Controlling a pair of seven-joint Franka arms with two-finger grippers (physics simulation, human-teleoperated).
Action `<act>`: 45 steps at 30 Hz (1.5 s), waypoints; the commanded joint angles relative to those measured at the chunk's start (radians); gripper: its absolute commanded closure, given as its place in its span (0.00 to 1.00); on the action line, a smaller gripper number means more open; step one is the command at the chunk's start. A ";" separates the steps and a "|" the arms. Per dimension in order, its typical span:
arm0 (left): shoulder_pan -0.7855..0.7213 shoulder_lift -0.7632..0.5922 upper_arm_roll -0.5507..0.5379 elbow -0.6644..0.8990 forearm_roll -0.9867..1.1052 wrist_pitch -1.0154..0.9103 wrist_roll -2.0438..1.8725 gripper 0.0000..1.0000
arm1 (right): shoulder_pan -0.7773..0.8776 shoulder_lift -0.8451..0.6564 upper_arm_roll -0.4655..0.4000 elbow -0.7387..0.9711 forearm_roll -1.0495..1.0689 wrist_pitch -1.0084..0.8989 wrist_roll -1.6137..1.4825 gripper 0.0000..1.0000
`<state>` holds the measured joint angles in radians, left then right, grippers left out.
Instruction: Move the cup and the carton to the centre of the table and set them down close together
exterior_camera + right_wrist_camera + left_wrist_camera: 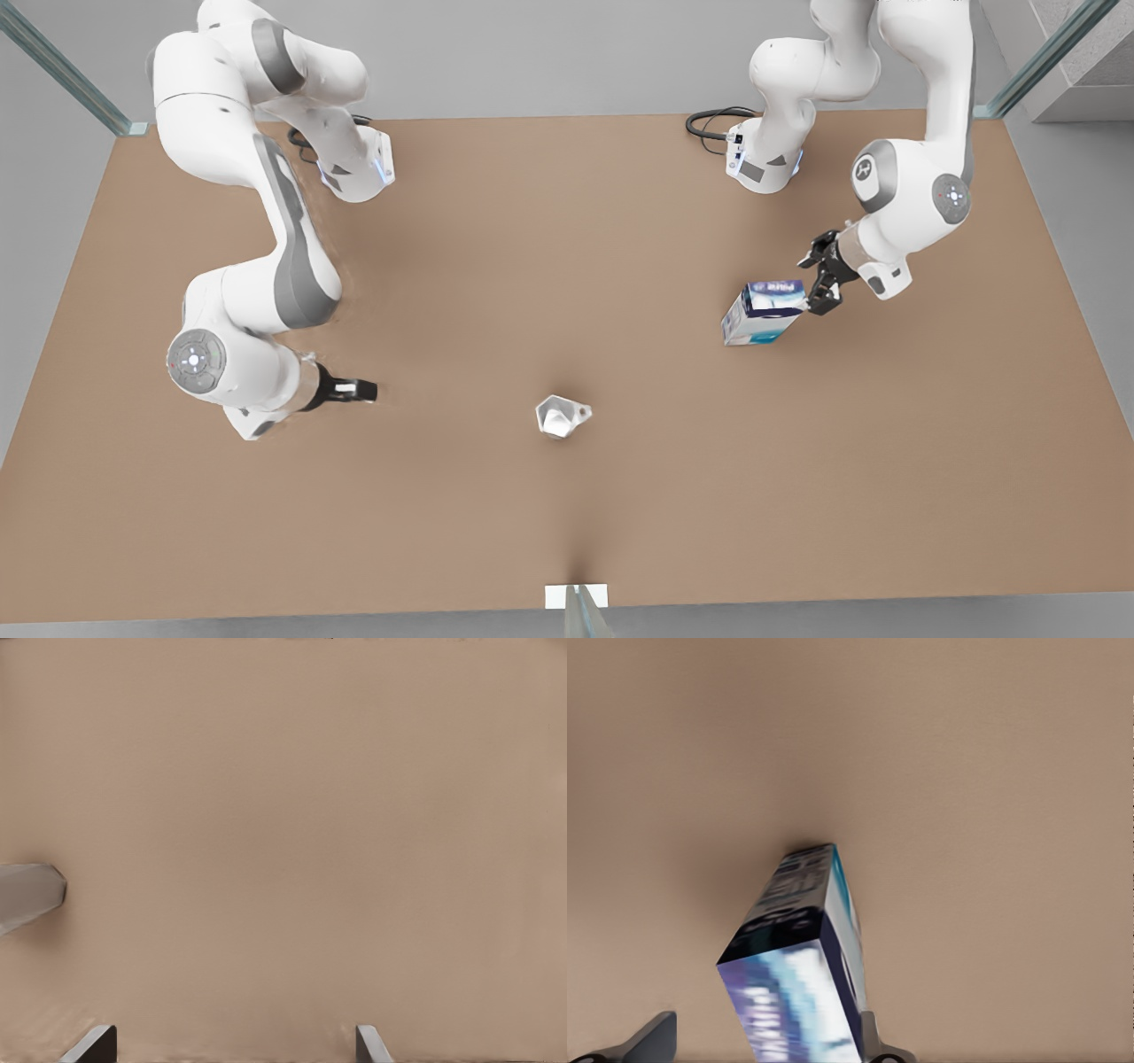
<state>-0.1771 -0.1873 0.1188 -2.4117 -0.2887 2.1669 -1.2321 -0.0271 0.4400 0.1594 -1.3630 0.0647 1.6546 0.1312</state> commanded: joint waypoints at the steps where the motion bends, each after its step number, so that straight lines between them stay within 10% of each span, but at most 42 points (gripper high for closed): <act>1: -0.001 0.000 -0.001 -0.003 -0.024 0.005 0.000 0.00 | -0.023 -0.017 0.000 -0.013 -0.011 -0.015 -0.025 0.00; 6: -0.033 0.015 -0.001 -0.012 -0.026 0.039 0.008 0.00 | -0.116 -0.261 -0.009 -0.028 -0.077 -0.309 -0.220 0.00; 9: -0.033 0.022 -0.001 -0.014 -0.026 0.062 0.008 0.00 | 0.090 -0.408 -0.334 -0.235 -0.077 -0.243 -0.344 0.00; 23: -0.033 0.127 0.001 -0.012 -0.023 0.168 0.051 0.00 | 0.093 -0.251 -0.327 -0.107 -0.043 -0.283 -0.231 0.00; 25: -0.032 0.127 0.002 -0.012 -0.023 0.166 0.063 0.49 | 0.093 -0.250 -0.327 -0.105 -0.043 -0.283 -0.231 0.00; 29: -0.030 0.129 0.004 -0.012 -0.026 0.162 0.066 0.60 | 0.082 -0.242 -0.330 -0.102 -0.046 -0.277 -0.234 0.00; 35: -0.032 0.069 -0.024 0.180 0.063 -0.225 -0.003 0.51 | 0.044 -0.251 -0.340 -0.090 -0.051 -0.279 -0.246 0.00; 45: -0.189 0.367 -0.265 0.482 -0.006 -0.030 -0.254 0.49 | 0.042 -0.251 -0.340 -0.090 -0.060 -0.279 -0.245 0.00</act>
<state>-0.3746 0.1904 -0.1456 -1.9288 -0.2680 2.1398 -1.4866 0.0164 0.1887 -0.1809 -1.4527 0.0046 1.3760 -0.1121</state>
